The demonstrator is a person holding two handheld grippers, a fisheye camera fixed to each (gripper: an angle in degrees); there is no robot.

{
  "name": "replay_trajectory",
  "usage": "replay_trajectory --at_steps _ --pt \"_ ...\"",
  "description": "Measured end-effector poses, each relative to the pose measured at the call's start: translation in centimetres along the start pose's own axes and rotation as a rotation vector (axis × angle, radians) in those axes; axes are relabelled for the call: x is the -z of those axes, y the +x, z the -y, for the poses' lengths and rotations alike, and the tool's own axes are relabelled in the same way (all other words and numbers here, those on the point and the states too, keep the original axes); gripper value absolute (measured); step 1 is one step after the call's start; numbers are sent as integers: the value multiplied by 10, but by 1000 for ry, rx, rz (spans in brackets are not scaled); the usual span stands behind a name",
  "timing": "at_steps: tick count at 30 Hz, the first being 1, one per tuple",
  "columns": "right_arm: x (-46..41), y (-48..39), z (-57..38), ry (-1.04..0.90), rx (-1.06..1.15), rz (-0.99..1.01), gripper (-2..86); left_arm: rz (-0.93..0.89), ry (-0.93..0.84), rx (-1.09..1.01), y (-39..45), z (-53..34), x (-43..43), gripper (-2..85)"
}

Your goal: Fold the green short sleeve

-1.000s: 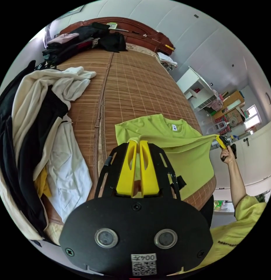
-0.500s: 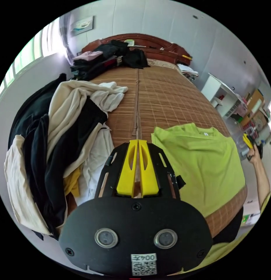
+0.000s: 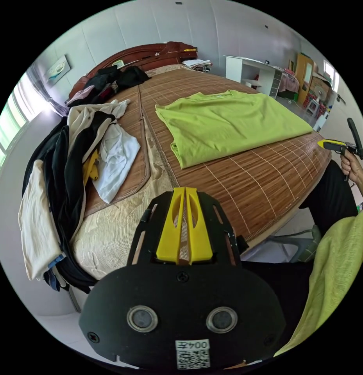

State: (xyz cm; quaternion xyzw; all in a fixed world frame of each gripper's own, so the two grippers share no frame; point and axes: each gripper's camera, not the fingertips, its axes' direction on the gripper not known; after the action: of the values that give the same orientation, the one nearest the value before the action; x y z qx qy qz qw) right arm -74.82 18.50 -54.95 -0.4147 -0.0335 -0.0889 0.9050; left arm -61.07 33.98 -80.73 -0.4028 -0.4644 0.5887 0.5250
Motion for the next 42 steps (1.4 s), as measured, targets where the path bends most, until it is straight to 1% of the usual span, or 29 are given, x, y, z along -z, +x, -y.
replay_trajectory --at_steps 1,2,3,7,11,16,19,21,22,25,28,30,33,36,38,40,42 --pt "-1 -5 -3 -33 13 -7 57 3 7 -13 0 3 -1 20" --pt "1 -7 -7 -23 9 -4 57 5 11 -49 -1 10 -3 26" --pt "5 -6 -8 2 -5 -1 55 0 -6 -85 -3 18 -9 34" --pt "19 -4 2 -13 -17 -4 49 -10 -69 -158 -15 34 -30 63" --pt "34 2 9 -18 -28 1 39 -67 -56 -225 -27 49 -32 78" --pt "47 6 14 -20 -34 -28 29 -152 -92 -287 -41 66 -41 79" --pt "55 8 15 -20 -34 -41 17 -194 -106 -280 -53 72 -45 73" --pt "59 11 15 -20 -35 -47 9 -247 -124 -275 -63 76 -48 53" --pt "61 14 15 -20 -40 -47 5 -234 -134 -248 -68 77 -49 36" --pt "67 29 15 -22 -80 0 -3 -269 -145 -217 -79 77 -48 24" --pt "76 50 14 -43 -141 72 -1 -352 -135 -156 -101 59 -26 14" --pt "85 56 12 -76 -149 64 4 -387 -123 -124 -111 40 -12 12" --pt "114 64 -2 -15 -125 -2 32 -352 -141 -55 -124 5 -2 11" --pt "131 92 -11 48 -134 -20 57 -341 -92 57 -135 -17 5 11" --pt "130 119 -6 69 -140 -34 78 -313 -93 83 -132 -18 6 11" --pt "124 138 2 73 -135 -27 87 -241 -107 74 -121 -13 7 10" --pt "116 156 12 65 -131 -7 94 -206 -122 70 -116 -9 8 10"
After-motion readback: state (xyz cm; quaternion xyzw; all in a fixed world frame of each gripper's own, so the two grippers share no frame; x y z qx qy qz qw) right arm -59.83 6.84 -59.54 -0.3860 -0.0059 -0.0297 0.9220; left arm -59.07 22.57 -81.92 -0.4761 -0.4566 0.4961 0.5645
